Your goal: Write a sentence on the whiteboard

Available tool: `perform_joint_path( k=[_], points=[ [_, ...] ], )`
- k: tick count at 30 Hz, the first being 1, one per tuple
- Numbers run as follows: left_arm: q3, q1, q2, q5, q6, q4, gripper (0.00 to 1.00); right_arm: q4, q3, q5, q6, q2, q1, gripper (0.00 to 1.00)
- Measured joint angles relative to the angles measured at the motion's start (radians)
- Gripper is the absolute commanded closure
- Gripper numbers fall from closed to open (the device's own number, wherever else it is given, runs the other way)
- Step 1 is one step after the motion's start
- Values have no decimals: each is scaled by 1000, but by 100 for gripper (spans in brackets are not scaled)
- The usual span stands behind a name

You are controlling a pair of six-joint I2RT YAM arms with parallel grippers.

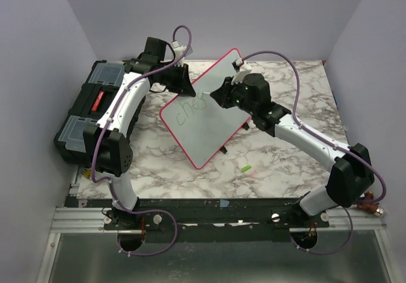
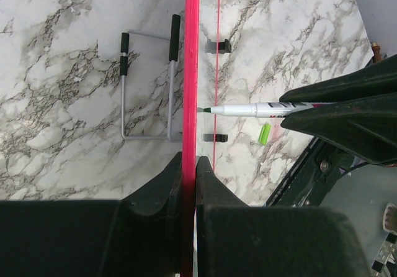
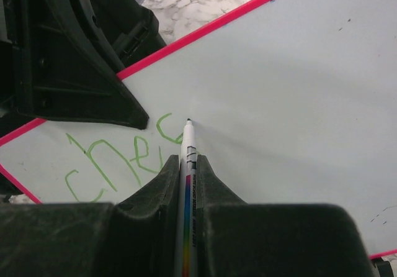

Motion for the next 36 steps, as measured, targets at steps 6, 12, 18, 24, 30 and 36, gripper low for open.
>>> perform_joint_path(
  k=[6,12,18,24,30,36],
  points=[
    [0,0,0,-1,0,0,100,-5,42,1,0,21,-1,99],
    [0,0,0,-2,0,-2,100,-3,45,-45,0,24,-2,99],
    [0,0,0,-3,0,-2,100,1,34,-105,-1,23,-2,99],
    [0,0,0,-5,2,-4,100,6,6,-113,-1,19,-2,99],
    [0,7,0,-8,2,-5,100,-11,-38,-96,-5,5,-2,99],
    [0,7,0,-8,2,-5,100,-48,-53,-37,-17,-8,-2,99]
  ],
)
